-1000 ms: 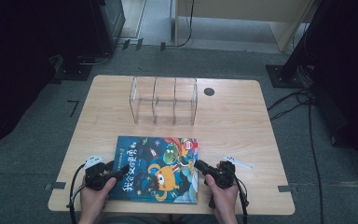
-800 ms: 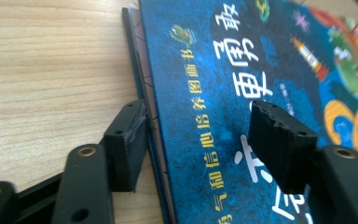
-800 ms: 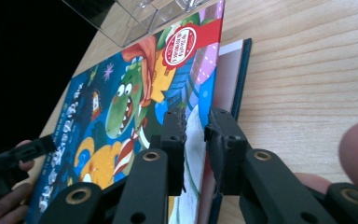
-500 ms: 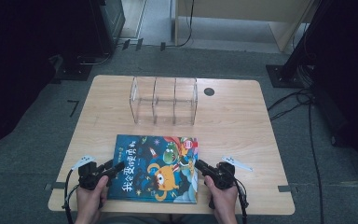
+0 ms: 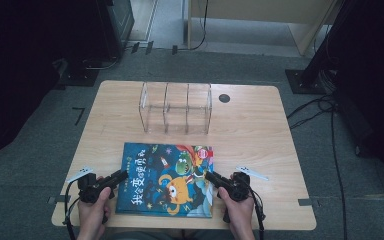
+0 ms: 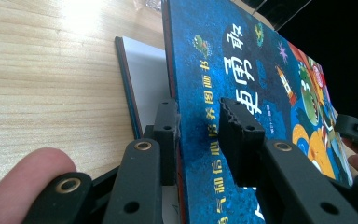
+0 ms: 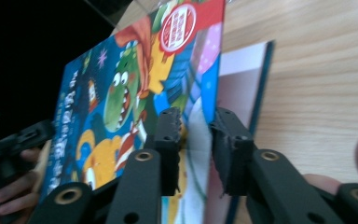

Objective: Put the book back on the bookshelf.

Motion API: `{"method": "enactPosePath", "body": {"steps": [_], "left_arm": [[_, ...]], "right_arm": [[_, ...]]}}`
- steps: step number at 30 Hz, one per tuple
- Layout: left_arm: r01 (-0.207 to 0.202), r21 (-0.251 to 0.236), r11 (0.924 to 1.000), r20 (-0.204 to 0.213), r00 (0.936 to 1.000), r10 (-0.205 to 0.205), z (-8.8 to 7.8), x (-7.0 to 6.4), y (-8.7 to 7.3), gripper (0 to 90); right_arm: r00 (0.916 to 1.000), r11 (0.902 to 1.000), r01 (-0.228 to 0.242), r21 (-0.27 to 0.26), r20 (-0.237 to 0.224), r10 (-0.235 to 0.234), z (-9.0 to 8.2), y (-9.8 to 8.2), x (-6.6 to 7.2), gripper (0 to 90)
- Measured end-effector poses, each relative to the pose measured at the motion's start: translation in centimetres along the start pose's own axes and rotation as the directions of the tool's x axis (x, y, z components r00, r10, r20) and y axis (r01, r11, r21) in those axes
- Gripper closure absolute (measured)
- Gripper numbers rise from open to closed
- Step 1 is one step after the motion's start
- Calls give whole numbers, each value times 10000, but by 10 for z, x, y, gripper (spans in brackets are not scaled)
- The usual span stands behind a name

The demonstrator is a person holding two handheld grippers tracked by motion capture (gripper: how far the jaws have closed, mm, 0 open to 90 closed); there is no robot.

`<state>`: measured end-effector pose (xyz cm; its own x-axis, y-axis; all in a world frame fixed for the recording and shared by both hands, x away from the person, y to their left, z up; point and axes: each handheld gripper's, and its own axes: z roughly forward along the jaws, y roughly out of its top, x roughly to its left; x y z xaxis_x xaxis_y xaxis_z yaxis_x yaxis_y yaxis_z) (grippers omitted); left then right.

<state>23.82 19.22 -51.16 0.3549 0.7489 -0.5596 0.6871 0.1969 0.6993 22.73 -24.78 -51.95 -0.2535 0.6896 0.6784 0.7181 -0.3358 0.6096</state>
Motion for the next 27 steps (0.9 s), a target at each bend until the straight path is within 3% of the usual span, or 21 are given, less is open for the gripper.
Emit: {"method": "enactPosePath", "body": {"steps": [3,6,10,13,18,22,27], "left_arm": [[48,81,10000,38,10000,-48,0,1,0,697],[39,109,9999,322,9995,-43,0,2,1,663],[-83,344,9994,705,9975,59,4,1,1,590],[-221,468,9987,624,9979,191,7,-1,1,500],[-207,966,9951,1102,9939,99,9,1,3,502],[-422,1423,9889,1224,9922,247,11,0,5,518],[-318,1847,9823,1284,9917,79,12,2,9,533]], "right_arm": [[9999,9999,-113,24,-50,113,1,0,-1,726],[9986,9997,-242,19,-464,243,-4,2,-3,761],[9975,9999,26,-155,-708,-37,-8,2,-2,772],[9962,9990,293,-335,-812,-319,-11,1,-1,776],[9950,9971,592,-479,-781,-628,-12,0,1,772],[9944,9960,737,-501,-715,-772,-12,0,1,767],[9953,9954,863,-415,-394,-880,-9,-1,0,754]]}}
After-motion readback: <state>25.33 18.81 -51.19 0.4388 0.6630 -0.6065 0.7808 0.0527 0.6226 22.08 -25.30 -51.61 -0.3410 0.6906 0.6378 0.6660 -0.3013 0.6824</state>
